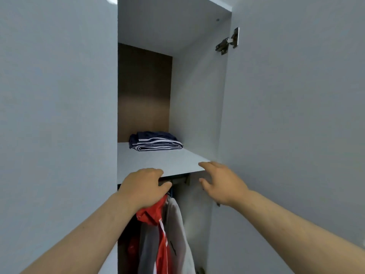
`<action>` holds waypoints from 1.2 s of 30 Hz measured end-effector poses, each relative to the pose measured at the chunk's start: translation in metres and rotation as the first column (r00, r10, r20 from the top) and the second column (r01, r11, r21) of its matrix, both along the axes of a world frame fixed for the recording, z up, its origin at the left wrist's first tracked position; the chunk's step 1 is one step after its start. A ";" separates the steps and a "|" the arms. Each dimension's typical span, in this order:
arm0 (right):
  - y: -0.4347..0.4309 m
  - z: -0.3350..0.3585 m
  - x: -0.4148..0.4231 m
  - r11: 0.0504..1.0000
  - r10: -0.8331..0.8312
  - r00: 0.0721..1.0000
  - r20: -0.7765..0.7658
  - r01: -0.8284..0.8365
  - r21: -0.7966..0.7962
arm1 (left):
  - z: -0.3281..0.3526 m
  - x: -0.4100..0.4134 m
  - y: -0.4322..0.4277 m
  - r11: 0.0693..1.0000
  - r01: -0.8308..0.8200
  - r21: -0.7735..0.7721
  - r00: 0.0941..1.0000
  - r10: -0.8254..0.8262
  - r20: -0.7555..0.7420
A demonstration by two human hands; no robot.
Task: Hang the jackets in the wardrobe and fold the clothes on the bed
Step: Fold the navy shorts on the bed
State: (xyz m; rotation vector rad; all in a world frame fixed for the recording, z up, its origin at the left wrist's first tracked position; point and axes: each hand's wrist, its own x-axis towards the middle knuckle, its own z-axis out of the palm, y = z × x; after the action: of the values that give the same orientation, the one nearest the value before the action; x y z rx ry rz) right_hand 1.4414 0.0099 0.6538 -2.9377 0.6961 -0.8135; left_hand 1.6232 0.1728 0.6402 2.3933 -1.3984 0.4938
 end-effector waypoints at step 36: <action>0.285 -0.216 -0.844 0.164 -0.967 0.230 -0.108 0.890 0.427 | -0.178 -0.800 -0.031 0.243 0.932 0.270 0.320 -0.901 -0.292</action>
State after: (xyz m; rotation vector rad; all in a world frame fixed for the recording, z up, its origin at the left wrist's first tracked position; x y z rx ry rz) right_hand 0.5969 0.2944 0.4380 -1.6599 2.4141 -0.7420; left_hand 0.8233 0.1416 0.4624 1.2392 -2.6997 -0.2630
